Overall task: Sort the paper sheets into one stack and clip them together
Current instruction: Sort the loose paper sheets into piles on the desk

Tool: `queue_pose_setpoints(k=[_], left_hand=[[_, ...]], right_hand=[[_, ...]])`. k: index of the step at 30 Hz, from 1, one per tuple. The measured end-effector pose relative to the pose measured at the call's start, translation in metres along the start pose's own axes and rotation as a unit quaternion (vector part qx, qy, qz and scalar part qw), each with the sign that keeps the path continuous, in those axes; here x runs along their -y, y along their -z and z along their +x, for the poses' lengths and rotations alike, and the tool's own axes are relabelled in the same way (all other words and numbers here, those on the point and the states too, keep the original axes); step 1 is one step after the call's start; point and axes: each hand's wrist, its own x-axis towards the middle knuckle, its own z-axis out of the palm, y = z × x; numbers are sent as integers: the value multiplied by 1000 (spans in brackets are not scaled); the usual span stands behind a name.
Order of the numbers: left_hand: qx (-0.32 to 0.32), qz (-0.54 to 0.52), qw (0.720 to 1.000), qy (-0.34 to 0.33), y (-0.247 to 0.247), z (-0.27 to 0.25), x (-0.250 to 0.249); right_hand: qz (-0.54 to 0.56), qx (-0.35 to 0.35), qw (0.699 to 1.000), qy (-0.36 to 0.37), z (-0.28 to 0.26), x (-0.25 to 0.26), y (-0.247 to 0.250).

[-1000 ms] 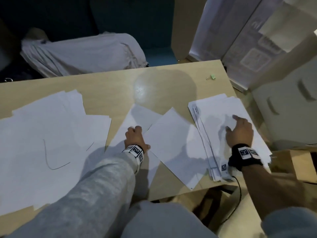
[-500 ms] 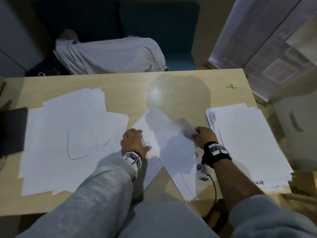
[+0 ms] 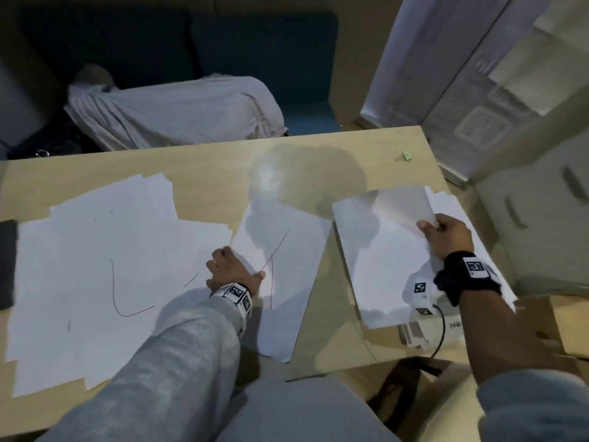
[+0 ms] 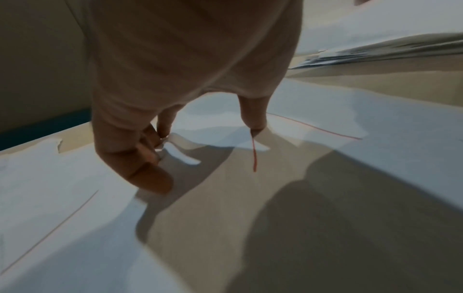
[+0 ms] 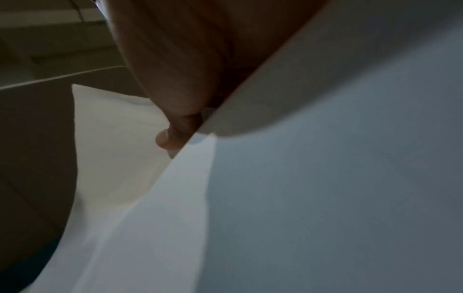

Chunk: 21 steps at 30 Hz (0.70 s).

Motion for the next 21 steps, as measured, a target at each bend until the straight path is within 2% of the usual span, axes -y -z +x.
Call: queue_pose_setpoints(k=[4,8,11,13,15,17,18,19,21], left_hand=[[10,-10,1000,13,2,2,-6],[33,-90,995,15,6,10,-2],[29,-124,992,5,10,9,2],[16,-159,987,8,14,6,4],[14,-203,979,3,19,5,7],[15,-241,970,-6,26,3,12],[15,-256,966,-10,30,1,15],[16,-274,962,-11,34,-1,18],[14,-316,949,-12,42,-3,26]], right_hand=[[-64,-19,997,-34,7,-32,25],[-68,-29,995,-63,11,-51,32],[-104,-94,984,-112,12,-50,24],[-145,-160,972,-93,7,-32,12],[-124,-176,976,-17,-2,-1,-11],[-77,-123,986,86,-16,34,-43],[-29,-72,989,123,-24,52,-61],[37,-2,990,134,-35,70,-78],[151,157,970,103,-59,104,-110]])
